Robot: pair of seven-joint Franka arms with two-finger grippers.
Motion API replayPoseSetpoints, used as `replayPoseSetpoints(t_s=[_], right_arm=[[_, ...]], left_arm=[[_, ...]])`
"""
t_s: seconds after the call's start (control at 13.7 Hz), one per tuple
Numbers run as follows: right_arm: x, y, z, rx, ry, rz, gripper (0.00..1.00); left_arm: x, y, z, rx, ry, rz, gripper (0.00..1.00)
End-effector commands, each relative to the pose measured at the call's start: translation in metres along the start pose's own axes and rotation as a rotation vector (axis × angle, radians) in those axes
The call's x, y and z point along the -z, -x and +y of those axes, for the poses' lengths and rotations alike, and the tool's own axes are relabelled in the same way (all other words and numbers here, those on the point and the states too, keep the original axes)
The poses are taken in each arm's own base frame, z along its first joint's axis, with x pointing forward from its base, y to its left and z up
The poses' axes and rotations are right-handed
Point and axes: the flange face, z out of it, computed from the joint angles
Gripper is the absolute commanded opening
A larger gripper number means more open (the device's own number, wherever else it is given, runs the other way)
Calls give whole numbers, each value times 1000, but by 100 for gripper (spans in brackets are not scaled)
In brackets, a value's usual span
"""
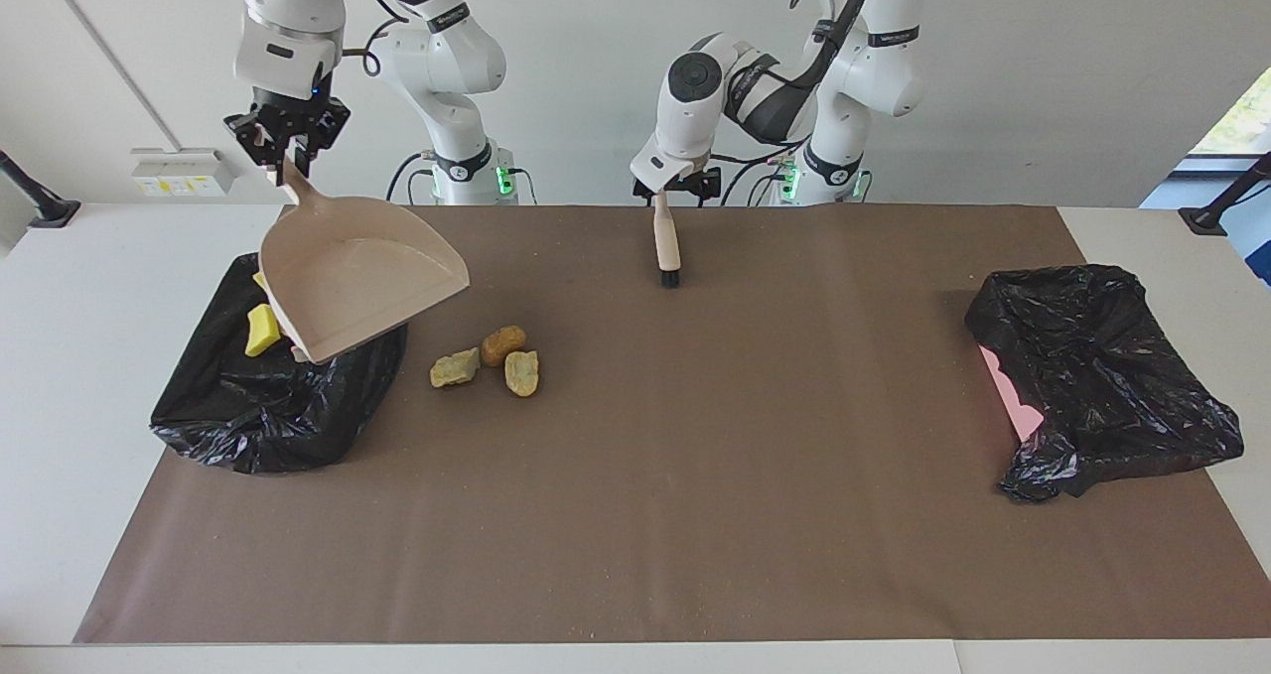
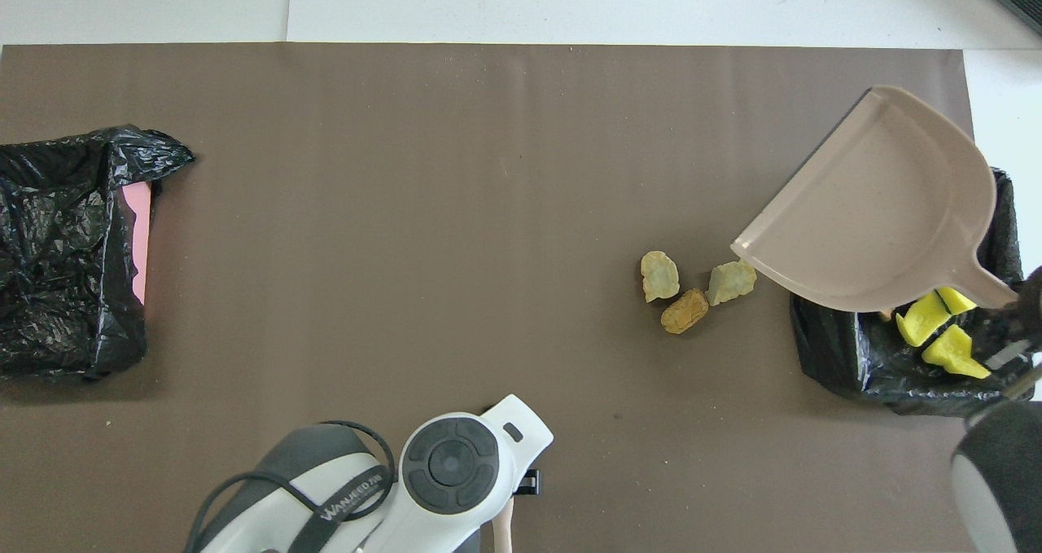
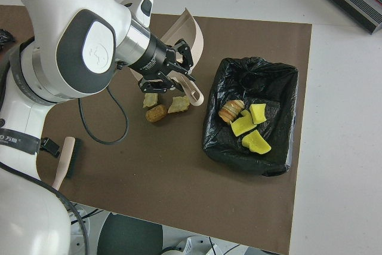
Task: Sweep and dump trash in bin
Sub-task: 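Bring the dustpan back with the right gripper while the left gripper withdraws, then set the dustpan down at the mat center with the right gripper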
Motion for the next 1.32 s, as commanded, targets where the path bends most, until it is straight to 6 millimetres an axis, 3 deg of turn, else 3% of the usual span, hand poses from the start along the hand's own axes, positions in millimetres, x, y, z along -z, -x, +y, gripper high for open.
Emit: replayPoseSetpoints(t_s=[0.0,0.07,0.37,0.51,0.73,1.03,1.17,1.24], right_arm=[[-10,-64,-20,-202,-107,31,0],[-15,-89,-32,-241,-120,27,0],[-36,-192,-89,-440,-181,54,0],[-50,-237,-115,-560,-252,89,0],[-61,-292,-167,-682,-370,92,0],[-87,-339,-253,-758,-423,102,0],[-101,-349,-275,-763,-439,108,0],[-99,-350,-274,-766,-449,117,0]], left_arm=[[83,-60,-57,-34,26,109,100],[112,-78,-79,-44,16,143,100],[195,-127,-142,-86,-57,244,100],[237,-135,-174,-89,-62,293,100],[293,-125,-228,-73,-64,342,100],[305,-117,-283,-174,-92,278,100],[304,-117,-297,-172,-88,259,100],[306,-115,-301,-164,-87,243,100]])
